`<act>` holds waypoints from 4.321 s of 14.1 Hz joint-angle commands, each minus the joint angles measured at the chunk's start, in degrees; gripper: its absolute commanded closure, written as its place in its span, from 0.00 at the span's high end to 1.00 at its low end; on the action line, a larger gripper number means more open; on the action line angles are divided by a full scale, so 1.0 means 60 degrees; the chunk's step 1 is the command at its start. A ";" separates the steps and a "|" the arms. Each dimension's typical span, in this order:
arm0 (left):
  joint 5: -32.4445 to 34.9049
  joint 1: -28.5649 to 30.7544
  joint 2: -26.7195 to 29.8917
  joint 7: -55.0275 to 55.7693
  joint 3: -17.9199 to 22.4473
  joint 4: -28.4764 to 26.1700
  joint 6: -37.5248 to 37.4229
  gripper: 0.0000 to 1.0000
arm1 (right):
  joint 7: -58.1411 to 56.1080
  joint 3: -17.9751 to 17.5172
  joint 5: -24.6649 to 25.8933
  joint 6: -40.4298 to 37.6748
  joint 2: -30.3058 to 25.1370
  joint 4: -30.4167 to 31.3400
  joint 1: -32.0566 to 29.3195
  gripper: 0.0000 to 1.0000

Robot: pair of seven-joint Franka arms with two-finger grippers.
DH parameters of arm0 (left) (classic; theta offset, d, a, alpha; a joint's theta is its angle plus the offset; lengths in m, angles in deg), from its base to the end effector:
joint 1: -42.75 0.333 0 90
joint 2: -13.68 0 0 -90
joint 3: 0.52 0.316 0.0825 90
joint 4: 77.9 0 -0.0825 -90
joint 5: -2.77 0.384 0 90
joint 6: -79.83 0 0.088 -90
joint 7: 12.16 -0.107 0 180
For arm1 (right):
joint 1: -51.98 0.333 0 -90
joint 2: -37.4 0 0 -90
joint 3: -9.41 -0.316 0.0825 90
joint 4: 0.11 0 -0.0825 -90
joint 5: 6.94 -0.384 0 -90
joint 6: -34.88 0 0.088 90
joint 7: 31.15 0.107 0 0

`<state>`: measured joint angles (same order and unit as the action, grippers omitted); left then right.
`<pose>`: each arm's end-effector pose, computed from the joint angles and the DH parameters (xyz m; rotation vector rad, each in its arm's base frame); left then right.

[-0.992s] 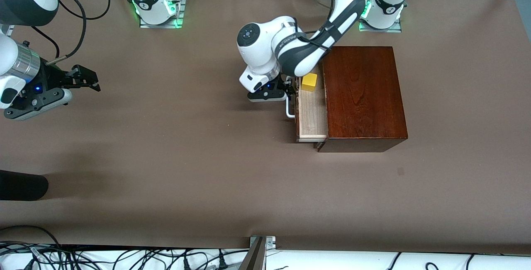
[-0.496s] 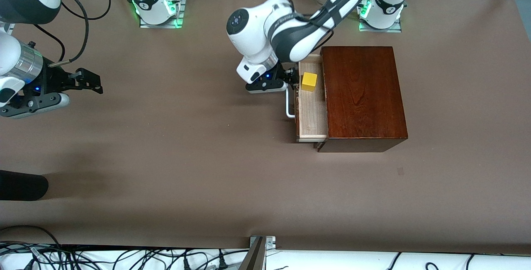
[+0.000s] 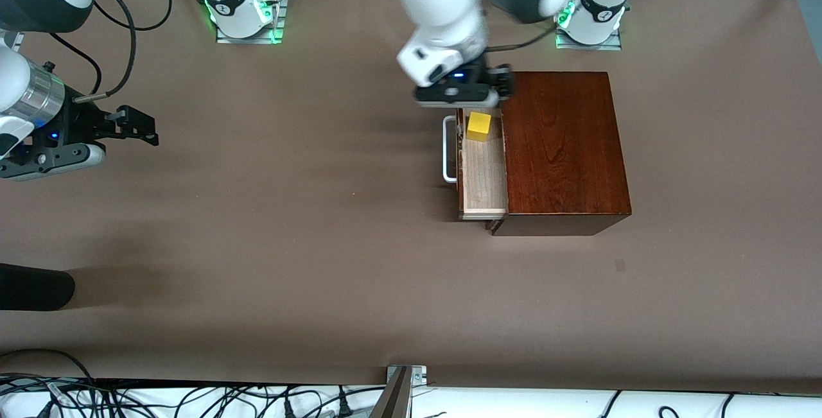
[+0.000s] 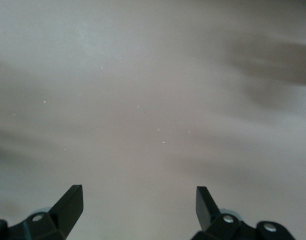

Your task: Open drawer, take yellow block, close drawer

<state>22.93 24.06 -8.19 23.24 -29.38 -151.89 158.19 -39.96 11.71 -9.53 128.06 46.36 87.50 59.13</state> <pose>0.4955 -0.3949 0.5339 -2.8283 0.2540 0.1215 0.6004 0.0573 0.5584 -3.0782 -0.3632 0.0894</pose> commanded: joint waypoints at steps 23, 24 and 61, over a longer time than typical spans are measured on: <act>-0.3624 0.3042 0.3762 -0.5506 0.4019 -0.3928 0.3244 1.00 | -0.0788 -0.1115 0.1748 0.4040 0.5536 -0.3687 0.8124 1.00; -0.3624 0.3042 0.3791 -0.5578 0.4019 -0.3928 0.3201 1.00 | -0.0788 -0.1115 0.1909 0.4055 0.5698 -0.3819 0.8182 1.00; -0.4194 0.2691 0.3645 -0.6528 0.3275 -0.3562 0.1957 1.00 | -0.0054 -0.0867 0.0095 0.0981 0.1338 -0.2214 0.2871 0.00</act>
<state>-0.09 41.32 14.10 -12.36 -7.48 -175.02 172.80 -39.17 7.63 -7.10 134.45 61.43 64.43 81.39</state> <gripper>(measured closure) 0.000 0.445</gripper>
